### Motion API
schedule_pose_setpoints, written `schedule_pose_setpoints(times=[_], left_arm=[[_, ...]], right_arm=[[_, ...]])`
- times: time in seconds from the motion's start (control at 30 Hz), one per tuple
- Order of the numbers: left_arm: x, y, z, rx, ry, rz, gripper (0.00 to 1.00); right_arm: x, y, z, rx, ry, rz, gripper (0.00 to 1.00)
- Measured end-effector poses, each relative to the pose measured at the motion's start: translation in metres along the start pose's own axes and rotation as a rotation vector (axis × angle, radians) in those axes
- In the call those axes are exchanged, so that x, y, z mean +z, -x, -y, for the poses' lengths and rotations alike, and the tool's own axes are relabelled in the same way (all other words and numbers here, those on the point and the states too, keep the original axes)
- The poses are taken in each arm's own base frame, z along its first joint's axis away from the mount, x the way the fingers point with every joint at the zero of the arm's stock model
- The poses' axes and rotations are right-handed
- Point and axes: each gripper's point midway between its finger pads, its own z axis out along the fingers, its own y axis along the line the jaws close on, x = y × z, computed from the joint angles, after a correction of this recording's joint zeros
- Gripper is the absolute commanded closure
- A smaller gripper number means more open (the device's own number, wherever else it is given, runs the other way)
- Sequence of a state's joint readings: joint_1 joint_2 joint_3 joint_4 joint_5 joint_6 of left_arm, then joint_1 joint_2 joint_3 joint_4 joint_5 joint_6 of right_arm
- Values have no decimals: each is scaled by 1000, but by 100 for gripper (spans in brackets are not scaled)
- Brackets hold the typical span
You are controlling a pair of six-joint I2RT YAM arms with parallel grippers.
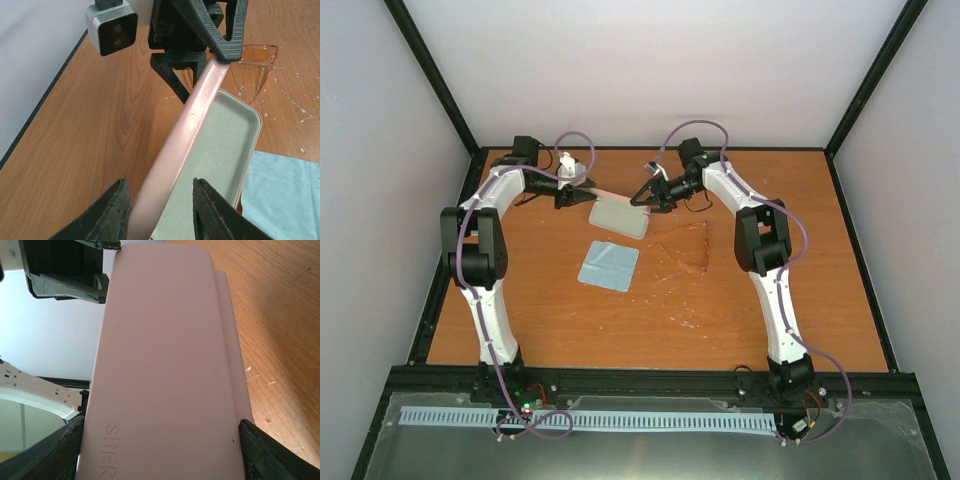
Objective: Organize the sunglasses
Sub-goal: Open the sunglasses case.
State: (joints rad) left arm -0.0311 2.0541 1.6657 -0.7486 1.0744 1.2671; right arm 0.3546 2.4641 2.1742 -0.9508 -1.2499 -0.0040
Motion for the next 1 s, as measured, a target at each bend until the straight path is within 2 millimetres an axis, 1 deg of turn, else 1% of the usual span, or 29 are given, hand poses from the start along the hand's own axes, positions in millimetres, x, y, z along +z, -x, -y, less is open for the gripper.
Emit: schedule_pose_setpoints(times=[0.03,0.07,0.13,0.23,0.3,0.43,0.47,0.5,0.57,0.6,0.8,0.83,0.87,0.9,0.97,1.0], left_arm=[[0,0,0,1,1,0,64],[1,-1,-1,3,2,0,62],[1,-1,-2,9,4,0,48],[5,-2,-4,10,3,-5,40],[8,-5,-4,3,-1,-11,39],[10,-13,-5,-5,-2,-28,39],[11,-14,-5,-8,-1,-31,41],[11,-15,-5,-12,-1,-33,48],[11,-15,-7,-20,1,-34,67],[11,-14,-10,-20,6,-33,73],[9,-4,-22,11,25,-17,91],[8,-2,-23,19,26,-14,94],[8,-1,-24,22,26,-9,96],[8,-1,-24,22,25,-6,98],[9,-1,-24,14,23,-3,99],[10,-2,-23,8,21,-2,99]], right_arm=[[0,0,0,4,0,-1,97],[0,0,0,5,0,-1,97],[0,0,0,8,1,-1,97],[0,1,-4,0,16,2,97],[-1,4,-8,-12,26,6,97],[-1,6,-12,-17,38,7,97],[-1,5,-13,-17,42,6,97],[0,5,-14,-17,46,5,97],[1,4,-15,-19,49,3,97],[1,4,-15,-18,50,1,97],[0,2,-19,10,77,-4,97],[-1,1,-20,18,84,-4,96],[-2,1,-21,27,91,-3,87],[-3,2,-22,32,95,-2,76],[-3,2,-22,41,95,-2,67],[-3,2,-21,47,93,-2,54]])
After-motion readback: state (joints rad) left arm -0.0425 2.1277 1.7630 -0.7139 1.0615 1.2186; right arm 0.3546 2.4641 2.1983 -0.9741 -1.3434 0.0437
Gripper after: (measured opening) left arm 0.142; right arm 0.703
